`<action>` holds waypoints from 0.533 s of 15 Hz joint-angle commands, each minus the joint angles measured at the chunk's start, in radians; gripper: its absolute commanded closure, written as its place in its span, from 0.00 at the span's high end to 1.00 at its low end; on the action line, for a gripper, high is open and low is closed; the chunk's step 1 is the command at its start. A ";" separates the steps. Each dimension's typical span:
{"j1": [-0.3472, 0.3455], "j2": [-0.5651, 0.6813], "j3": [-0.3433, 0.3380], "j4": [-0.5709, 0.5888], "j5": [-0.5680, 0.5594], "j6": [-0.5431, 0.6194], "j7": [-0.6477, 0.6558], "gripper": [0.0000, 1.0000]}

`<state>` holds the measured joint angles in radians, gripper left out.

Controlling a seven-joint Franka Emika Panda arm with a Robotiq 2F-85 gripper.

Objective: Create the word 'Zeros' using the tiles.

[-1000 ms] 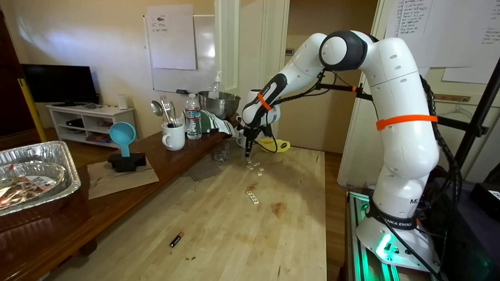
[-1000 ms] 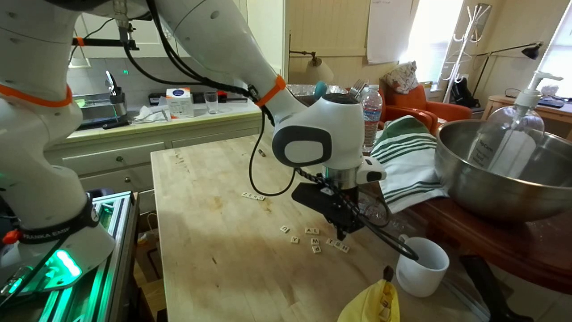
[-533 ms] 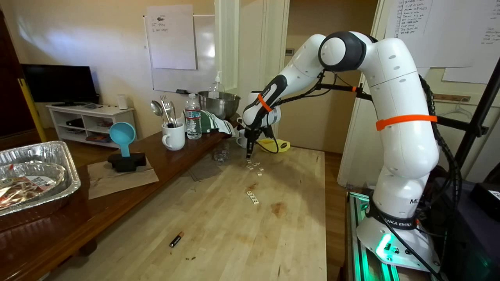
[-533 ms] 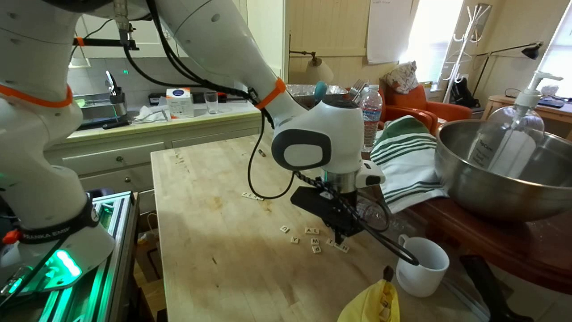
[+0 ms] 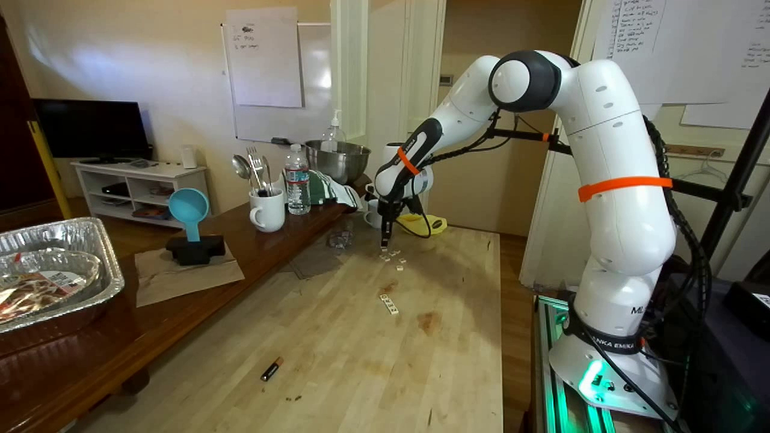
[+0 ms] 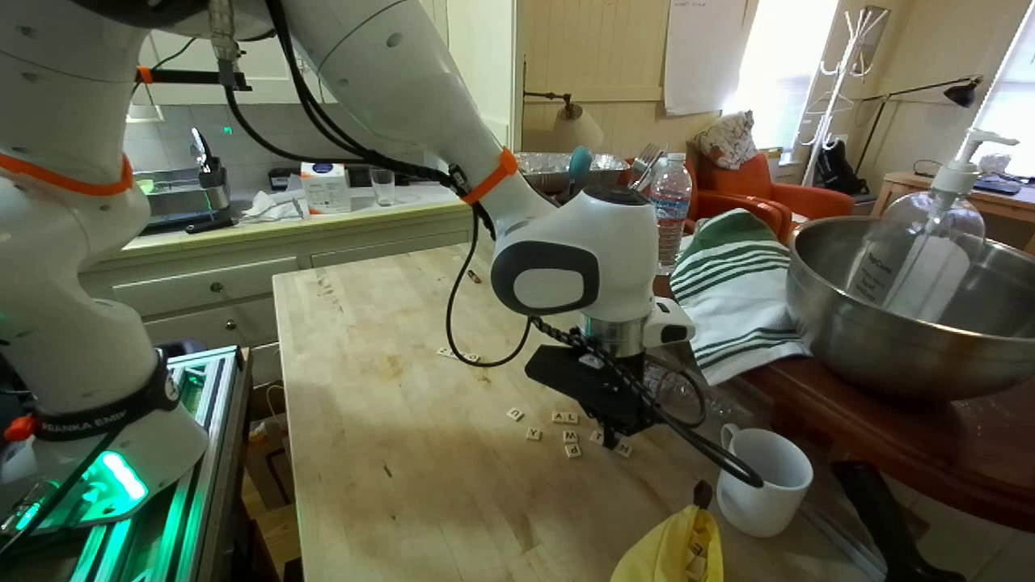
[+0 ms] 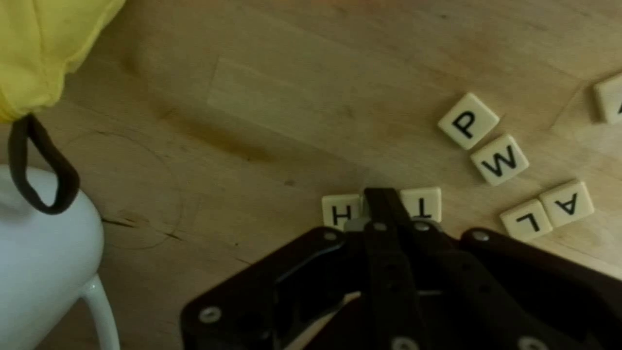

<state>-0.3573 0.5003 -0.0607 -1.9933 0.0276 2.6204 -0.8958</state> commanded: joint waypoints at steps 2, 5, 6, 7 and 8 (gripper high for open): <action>-0.008 0.030 0.018 0.014 -0.014 -0.015 -0.024 0.00; -0.006 0.029 0.036 0.008 -0.005 -0.012 -0.046 0.00; -0.003 0.030 0.039 0.007 -0.007 -0.007 -0.052 0.00; 0.000 0.030 0.042 0.006 -0.009 -0.004 -0.056 0.00; 0.002 0.030 0.045 0.006 -0.010 -0.003 -0.058 0.00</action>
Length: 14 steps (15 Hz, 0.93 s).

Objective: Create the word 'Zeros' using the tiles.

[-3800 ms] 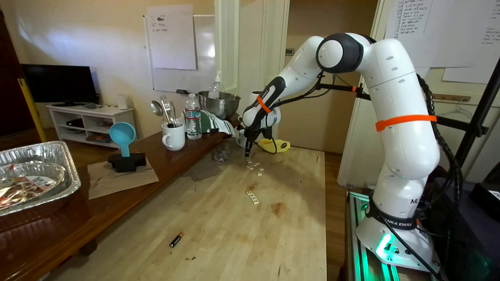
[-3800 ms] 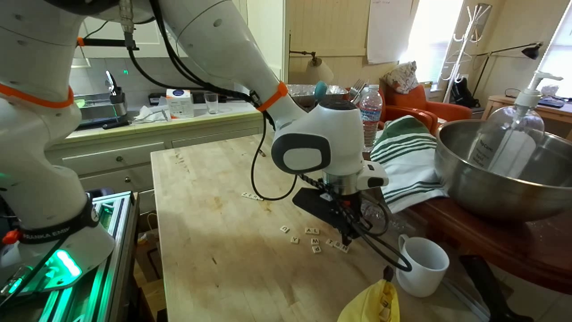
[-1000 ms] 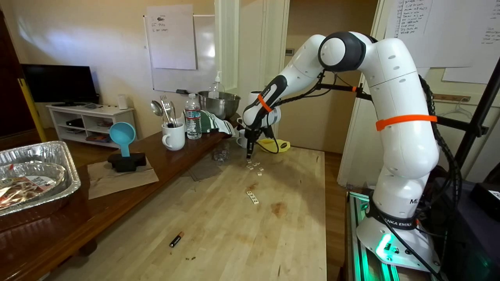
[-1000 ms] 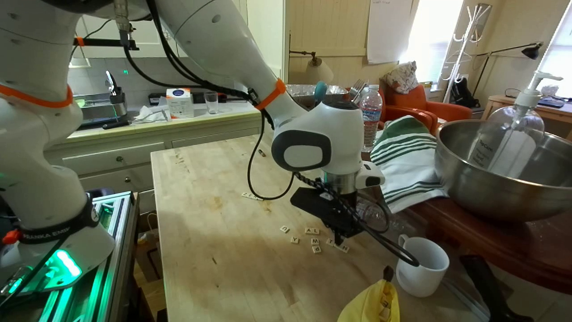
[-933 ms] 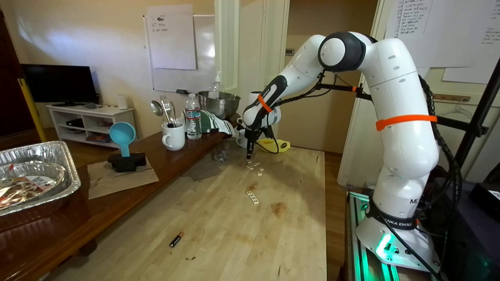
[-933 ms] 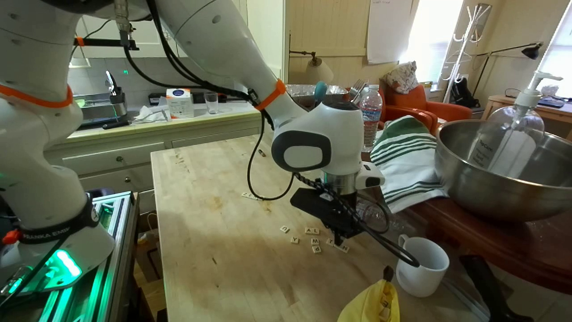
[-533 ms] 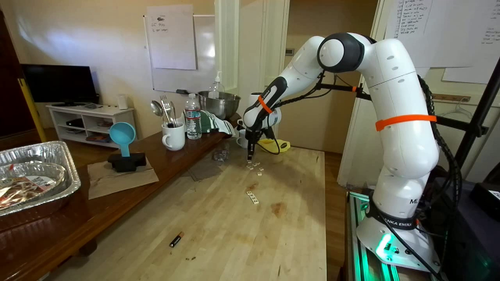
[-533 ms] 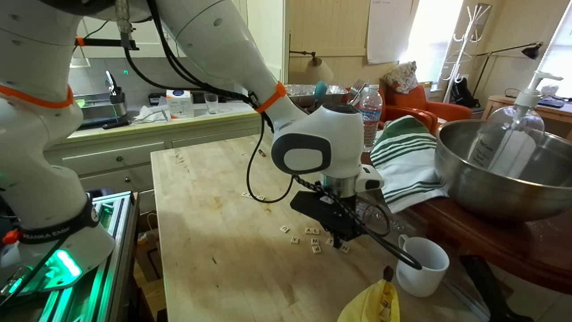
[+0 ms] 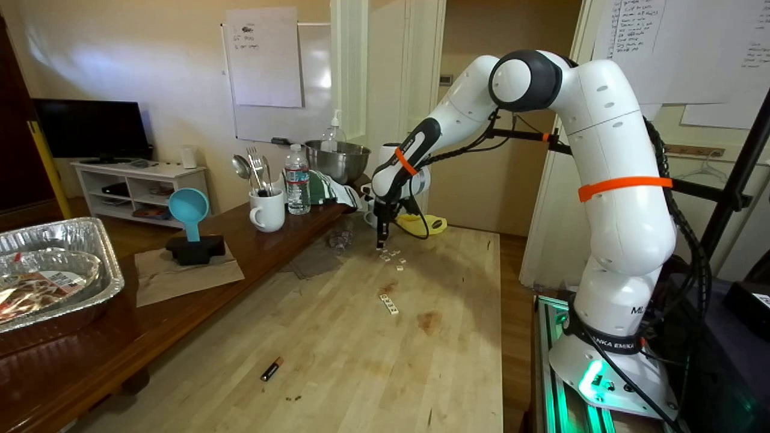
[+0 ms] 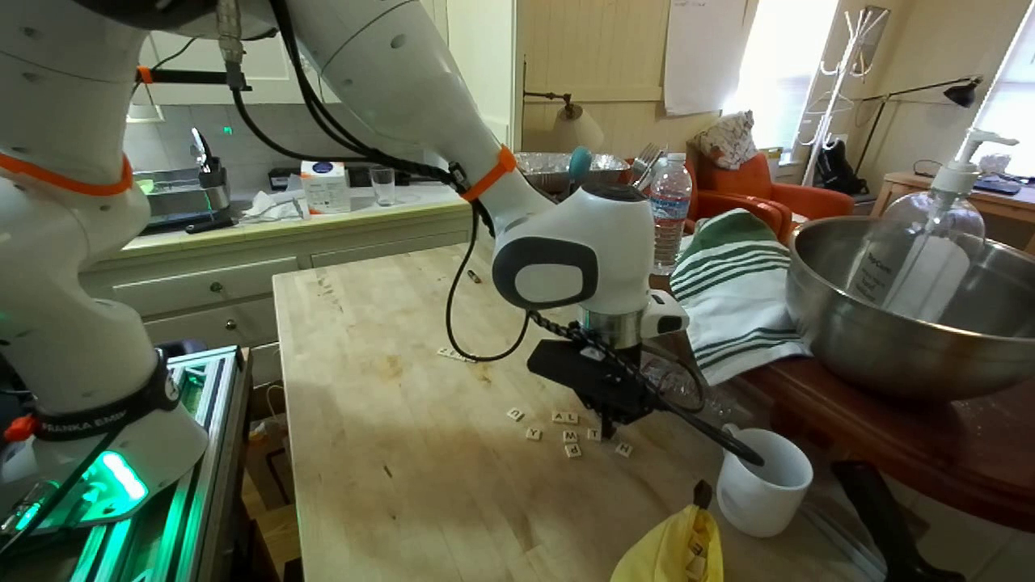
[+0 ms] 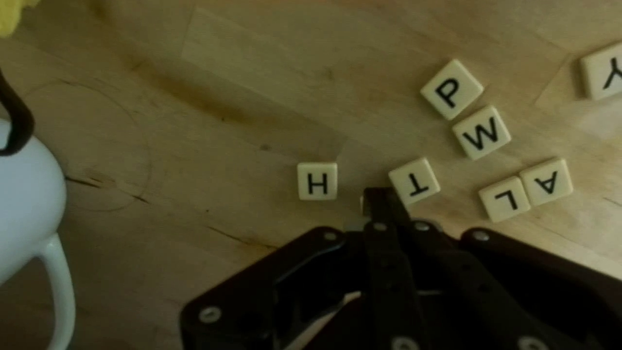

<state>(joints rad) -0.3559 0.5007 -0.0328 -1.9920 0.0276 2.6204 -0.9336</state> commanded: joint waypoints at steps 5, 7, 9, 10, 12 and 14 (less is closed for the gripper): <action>0.016 0.021 0.029 -0.009 -0.015 -0.027 -0.033 0.00; 0.022 0.013 0.032 -0.021 -0.016 -0.038 -0.038 0.00; 0.026 0.002 0.039 -0.035 -0.010 -0.049 -0.042 0.00; 0.030 -0.007 0.042 -0.045 -0.008 -0.062 -0.044 0.00; 0.044 -0.023 0.043 -0.064 -0.010 -0.080 -0.036 0.00; 0.060 -0.044 0.043 -0.088 -0.015 -0.113 -0.032 0.00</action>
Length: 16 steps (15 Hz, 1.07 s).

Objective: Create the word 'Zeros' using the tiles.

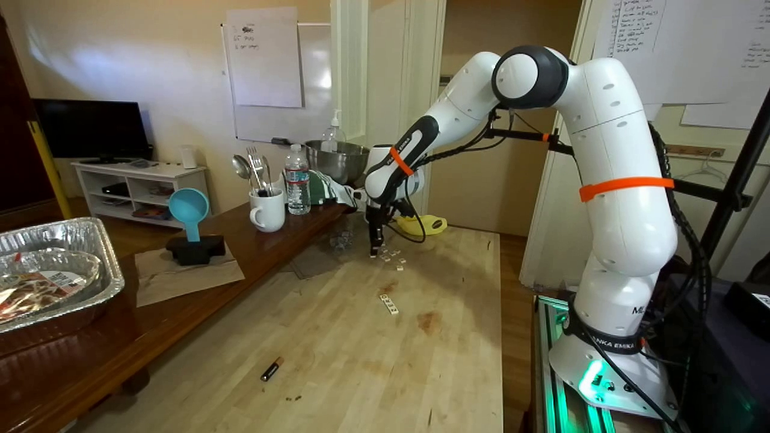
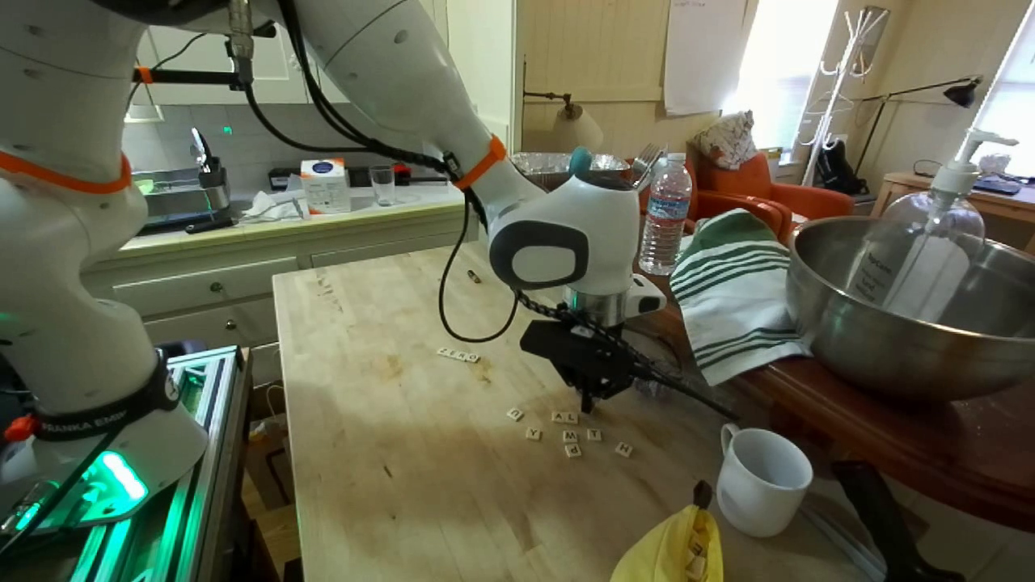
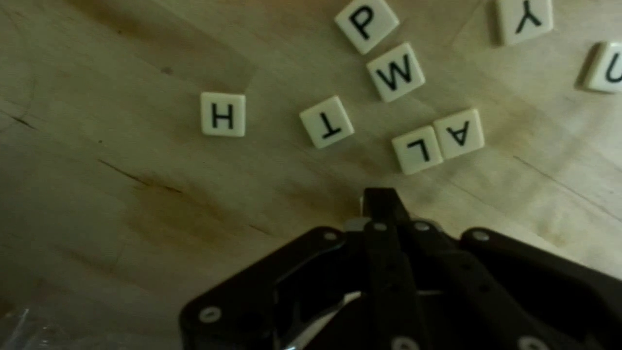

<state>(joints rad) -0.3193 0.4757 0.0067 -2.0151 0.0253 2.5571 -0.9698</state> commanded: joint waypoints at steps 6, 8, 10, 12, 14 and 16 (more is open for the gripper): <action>0.077 -0.085 -0.002 -0.177 -0.015 -0.029 0.038 0.00; 0.090 -0.112 0.004 -0.223 -0.004 -0.008 0.047 0.00; 0.110 -0.144 0.004 -0.274 -0.006 0.010 0.071 0.00; 0.125 -0.167 0.006 -0.320 -0.005 0.040 0.091 0.00; 0.134 -0.188 0.017 -0.366 0.010 0.085 0.097 0.00; 0.142 -0.206 0.026 -0.407 0.023 0.128 0.106 0.00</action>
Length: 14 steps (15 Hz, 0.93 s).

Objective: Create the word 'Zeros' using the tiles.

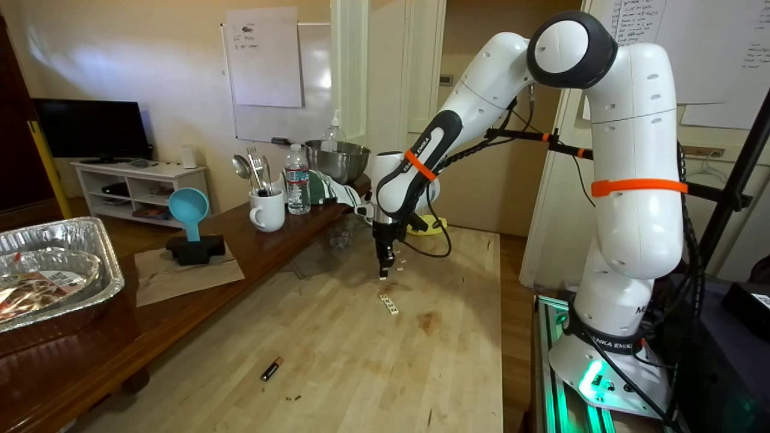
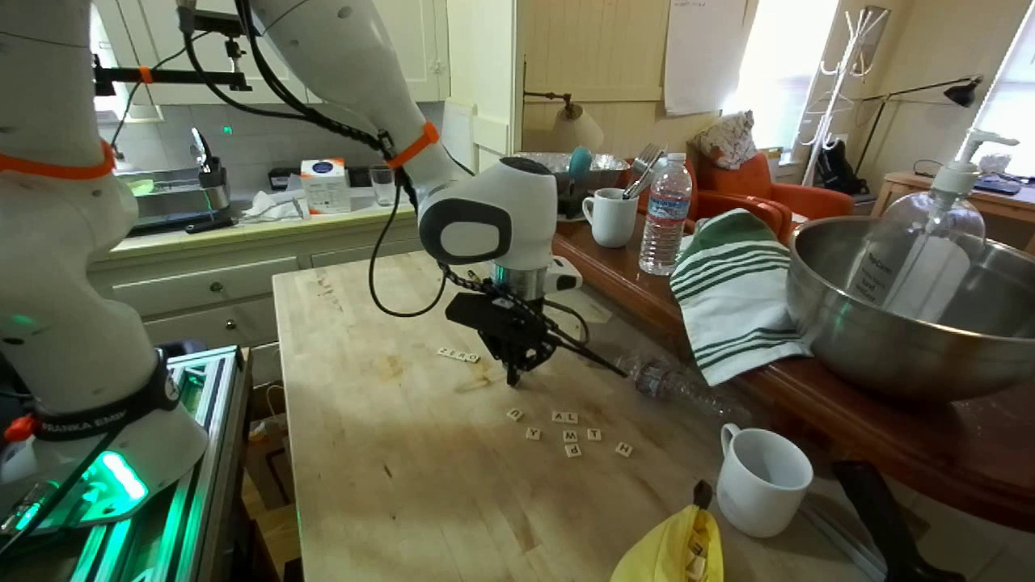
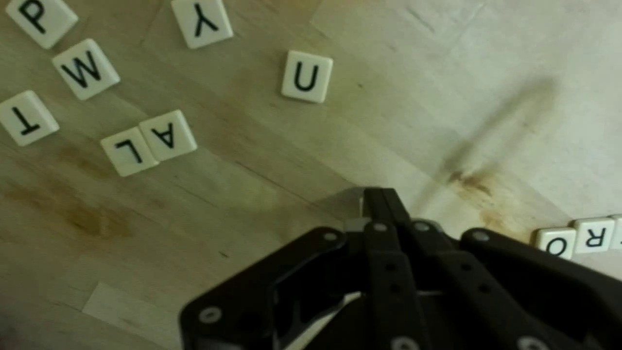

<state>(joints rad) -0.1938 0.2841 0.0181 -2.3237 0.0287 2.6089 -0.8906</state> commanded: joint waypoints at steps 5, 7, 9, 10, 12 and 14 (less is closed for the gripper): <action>0.029 -0.044 0.046 -0.165 0.042 0.167 0.043 0.00; 0.039 -0.052 0.056 -0.181 0.046 0.177 0.053 0.00; 0.047 -0.058 0.065 -0.193 0.050 0.193 0.064 0.00; 0.048 -0.060 0.072 -0.198 0.056 0.201 0.064 0.00; 0.055 -0.063 0.078 -0.206 0.059 0.204 0.069 0.00; 0.061 -0.066 0.079 -0.211 0.060 0.202 0.075 0.00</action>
<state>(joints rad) -0.1466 0.2003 0.0890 -2.4926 0.0691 2.7720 -0.8323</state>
